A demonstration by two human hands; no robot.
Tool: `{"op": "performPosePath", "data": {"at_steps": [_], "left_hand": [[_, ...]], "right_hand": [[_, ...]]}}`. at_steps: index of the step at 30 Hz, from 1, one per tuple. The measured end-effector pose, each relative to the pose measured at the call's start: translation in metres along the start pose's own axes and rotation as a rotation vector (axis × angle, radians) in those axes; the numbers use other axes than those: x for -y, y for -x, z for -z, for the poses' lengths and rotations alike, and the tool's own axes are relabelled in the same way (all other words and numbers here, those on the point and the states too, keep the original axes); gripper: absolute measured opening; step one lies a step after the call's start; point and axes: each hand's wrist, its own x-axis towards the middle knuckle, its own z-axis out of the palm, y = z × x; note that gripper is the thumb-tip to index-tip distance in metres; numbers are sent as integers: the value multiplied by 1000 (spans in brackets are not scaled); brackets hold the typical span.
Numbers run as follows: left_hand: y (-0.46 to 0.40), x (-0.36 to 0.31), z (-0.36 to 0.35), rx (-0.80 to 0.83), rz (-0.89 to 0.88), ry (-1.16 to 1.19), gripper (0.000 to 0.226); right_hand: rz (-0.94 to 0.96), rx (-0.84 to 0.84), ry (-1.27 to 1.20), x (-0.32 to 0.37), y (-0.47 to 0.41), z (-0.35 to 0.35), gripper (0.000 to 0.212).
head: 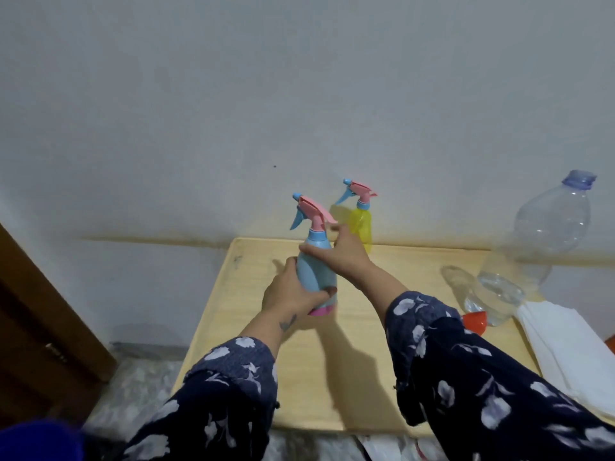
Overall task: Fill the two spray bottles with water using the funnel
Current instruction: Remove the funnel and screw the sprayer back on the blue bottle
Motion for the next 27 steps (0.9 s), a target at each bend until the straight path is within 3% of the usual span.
{"op": "performPosePath", "data": {"at_steps": [2, 5, 9, 21, 24, 27], "left_hand": [[-29, 1, 4, -45, -7, -37, 72], [-75, 7, 3, -36, -4, 9, 73], [-130, 24, -3, 17, -12, 200, 72], [-206, 62, -18, 39, -49, 177, 62], [-203, 63, -15, 51, -85, 129, 63], [-195, 61, -7, 32, -65, -112, 55]], "right_hand": [[-96, 41, 26, -1, -22, -9, 75], [-71, -26, -25, -6, -60, -22, 67], [-5, -53, 6, -12, -104, -38, 64], [53, -89, -54, -45, -163, -71, 62], [49, -70, -71, -42, -159, -69, 65], [4, -18, -74, -45, -150, -62, 70]]}}
